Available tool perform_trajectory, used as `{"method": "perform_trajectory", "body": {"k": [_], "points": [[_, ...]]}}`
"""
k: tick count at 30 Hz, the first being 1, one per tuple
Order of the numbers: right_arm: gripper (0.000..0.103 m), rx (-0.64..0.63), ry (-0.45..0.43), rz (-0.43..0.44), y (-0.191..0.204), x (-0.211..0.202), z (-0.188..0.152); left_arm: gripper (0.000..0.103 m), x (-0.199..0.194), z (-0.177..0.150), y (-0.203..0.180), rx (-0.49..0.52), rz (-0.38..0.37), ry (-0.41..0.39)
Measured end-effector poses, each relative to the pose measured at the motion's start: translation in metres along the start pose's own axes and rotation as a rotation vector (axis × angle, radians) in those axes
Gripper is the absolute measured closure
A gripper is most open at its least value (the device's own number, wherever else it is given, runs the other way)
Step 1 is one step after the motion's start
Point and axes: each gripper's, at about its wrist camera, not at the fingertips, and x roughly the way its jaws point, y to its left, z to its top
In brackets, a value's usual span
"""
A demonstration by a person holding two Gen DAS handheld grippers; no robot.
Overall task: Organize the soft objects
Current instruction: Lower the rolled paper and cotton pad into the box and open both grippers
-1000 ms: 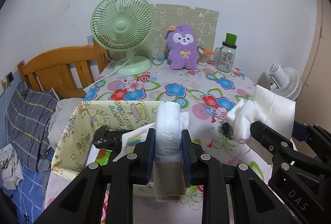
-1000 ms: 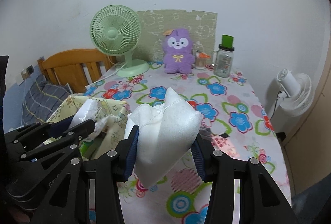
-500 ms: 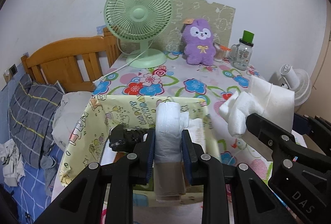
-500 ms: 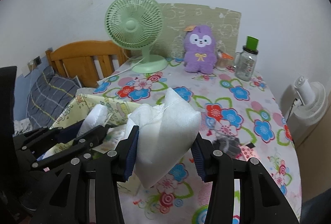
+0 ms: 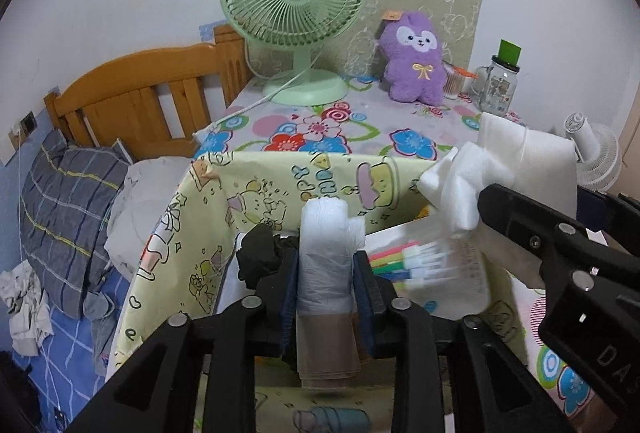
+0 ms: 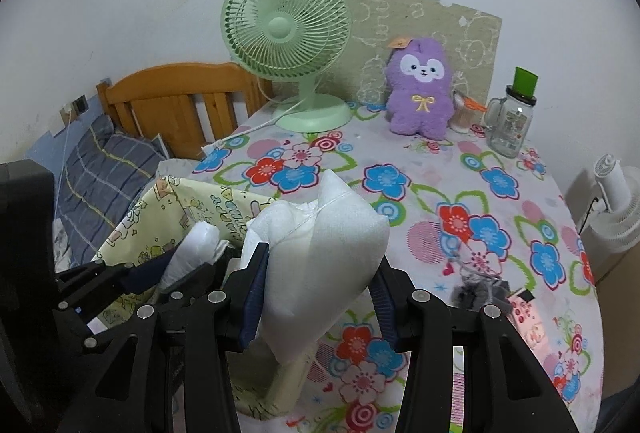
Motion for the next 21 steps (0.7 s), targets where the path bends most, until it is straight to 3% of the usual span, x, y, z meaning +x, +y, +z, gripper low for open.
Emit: {"method": "perform_trajectory", "body": {"k": [7, 11, 15, 21], "points": [[0.052, -0.032, 0.012, 0.021, 0.014, 0.016, 0.003, 0.047, 0.009, -0.004, 0.004, 0.012, 0.035, 0.016], [0.046, -0.039, 0.009, 0.05, 0.02, 0.021, 0.003, 0.039, 0.009, -0.005, 0.007, 0.005, 0.044, 0.012], [0.025, -0.061, 0.008, 0.049, 0.026, 0.022, 0.002, 0.027, 0.007, -0.005, 0.013, -0.024, 0.037, 0.012], [0.015, -0.087, 0.0, 0.011, 0.026, 0.013, -0.004, 0.022, -0.002, -0.007, 0.01, -0.025, 0.041, 0.0]]}}
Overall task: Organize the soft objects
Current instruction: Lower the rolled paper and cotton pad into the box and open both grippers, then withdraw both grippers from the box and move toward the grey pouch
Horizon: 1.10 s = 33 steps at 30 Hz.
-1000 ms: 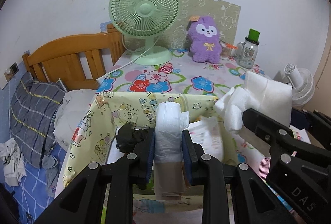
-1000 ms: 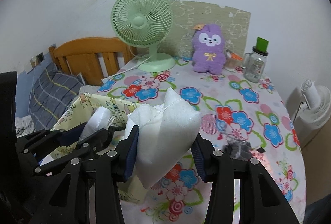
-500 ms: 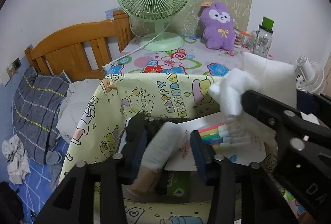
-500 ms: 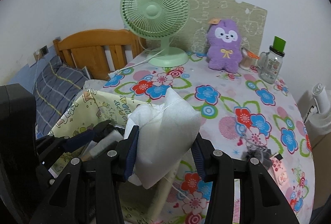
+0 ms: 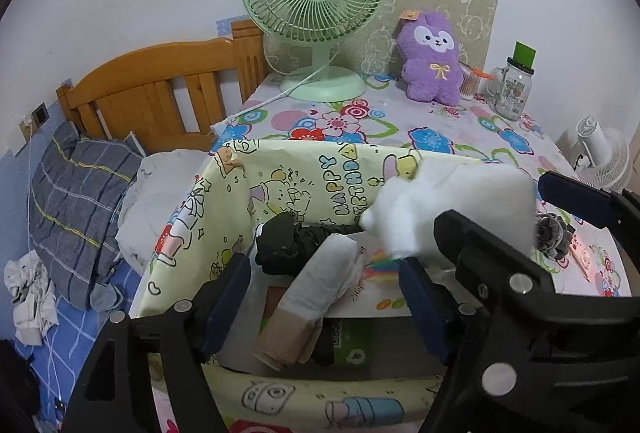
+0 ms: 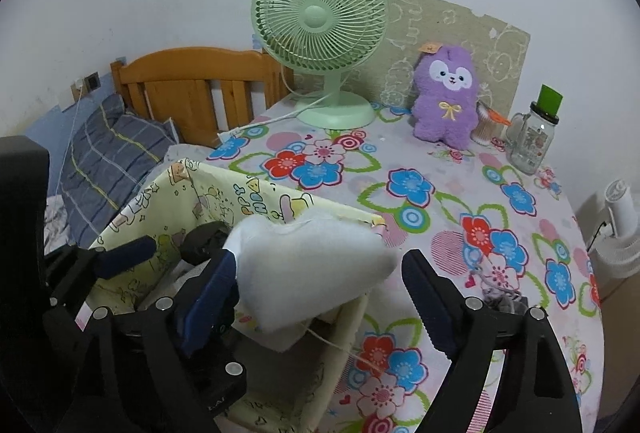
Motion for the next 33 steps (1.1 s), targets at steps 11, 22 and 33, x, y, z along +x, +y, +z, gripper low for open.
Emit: {"method": "perform_trajectory", "body": {"k": [11, 22, 33], "points": [[0.009, 0.022, -0.047, -0.044, -0.021, -0.034, -0.01, 0.012, -0.026, -0.003, -0.02, 0.025, 0.001, -0.053], [0.003, 0.06, -0.085, -0.062, -0.054, -0.076, -0.027, 0.007, -0.056, -0.009, -0.052, 0.037, -0.006, -0.1], [0.0, 0.108, -0.121, -0.121, -0.1, -0.119, -0.05, 0.005, -0.08, -0.017, -0.093, 0.05, -0.041, -0.124]]}}
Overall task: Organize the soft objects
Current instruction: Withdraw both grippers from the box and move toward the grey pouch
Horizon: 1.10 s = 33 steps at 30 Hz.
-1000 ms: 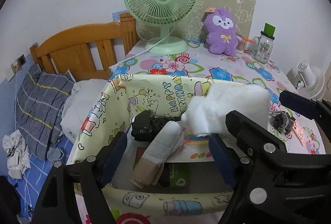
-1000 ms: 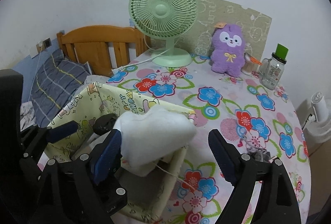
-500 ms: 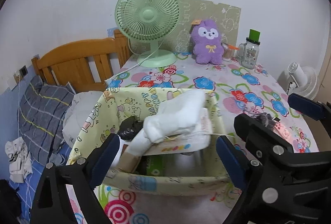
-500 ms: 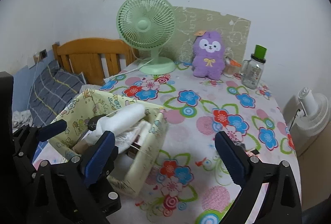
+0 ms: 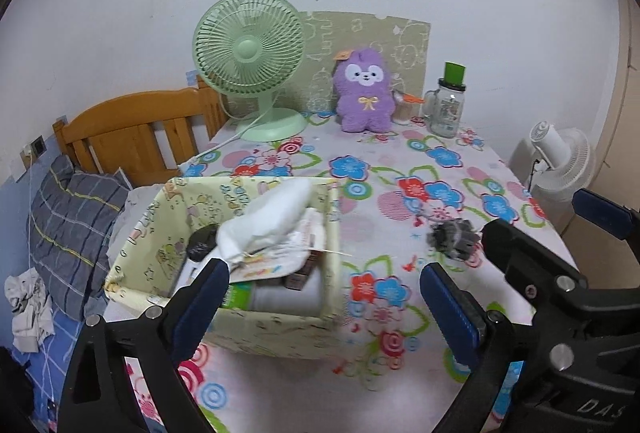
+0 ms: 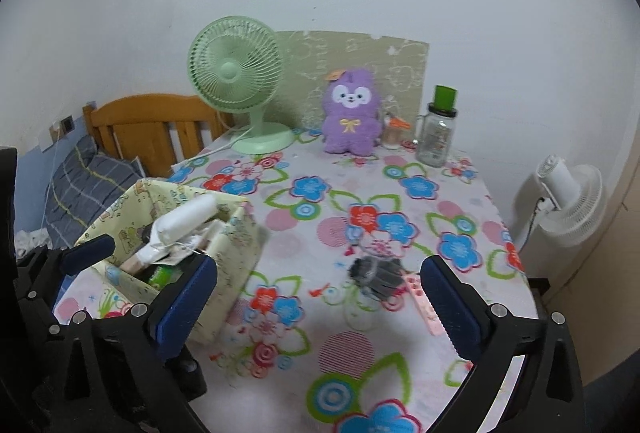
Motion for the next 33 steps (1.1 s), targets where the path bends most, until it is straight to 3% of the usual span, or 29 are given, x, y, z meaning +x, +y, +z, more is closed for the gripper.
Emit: {"method": "perform_trajectory", "body": {"k": [16, 33], "points": [[0.0, 0.034, -0.022, -0.06, -0.059, -0.037, -0.02, 0.004, -0.022, -0.008, -0.055, 0.031, -0.023, -0.027], [0.0, 0.078, 0.001, -0.088, -0.107, -0.042, -0.038, 0.0, -0.017, -0.016, -0.103, 0.055, -0.059, -0.027]]}}
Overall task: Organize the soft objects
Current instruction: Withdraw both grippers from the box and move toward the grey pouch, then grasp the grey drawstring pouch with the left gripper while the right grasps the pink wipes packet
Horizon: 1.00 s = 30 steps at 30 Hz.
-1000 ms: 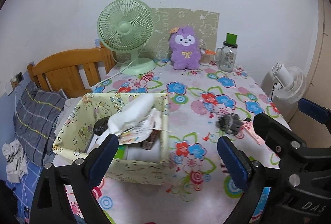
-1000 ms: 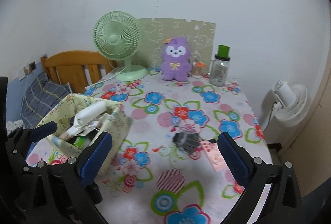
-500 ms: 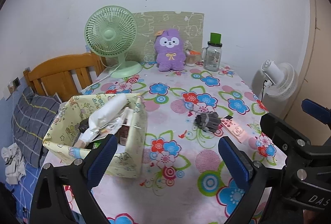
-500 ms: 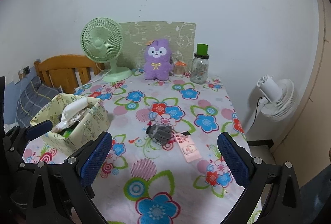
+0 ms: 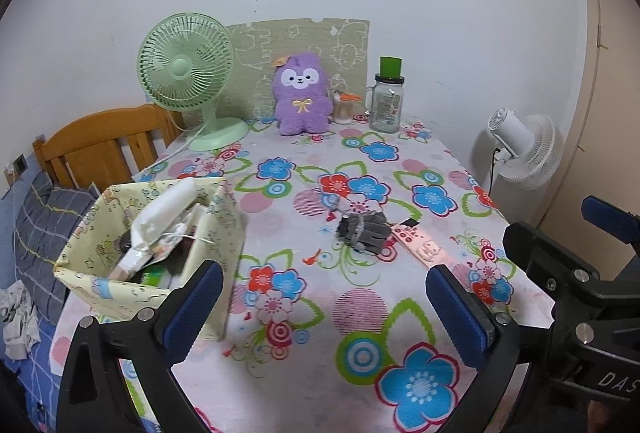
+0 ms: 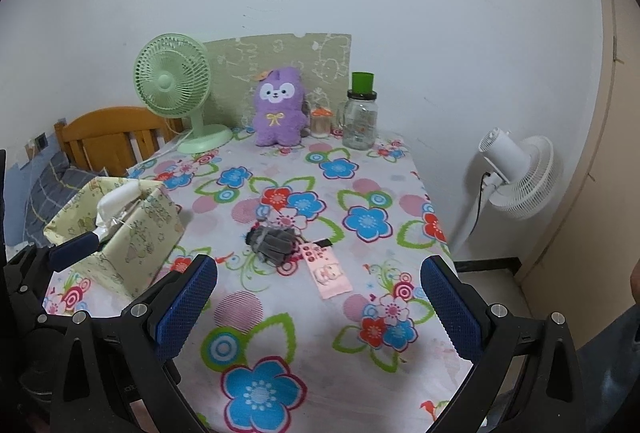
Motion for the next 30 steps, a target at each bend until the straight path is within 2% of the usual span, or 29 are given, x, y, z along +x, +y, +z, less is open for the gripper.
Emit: {"method": "perform_trajectory", "body": {"k": [13, 17, 30], "points": [[0.0, 0.049, 0.053, -0.001, -0.026, 0.037, -0.009, 0.0, 0.035, 0.001, -0.02, 0.051, -0.017, 0.036], [0.0, 0.049, 0.067, -0.002, -0.03, 0.053, -0.009, 0.0, 0.052, 0.002, -0.021, 0.047, -0.041, 0.061], [0.0, 0.027, 0.115, 0.017, -0.036, 0.108, -0.006, 0.0, 0.107, 0.008, -0.028, 0.077, -0.043, 0.096]]}}
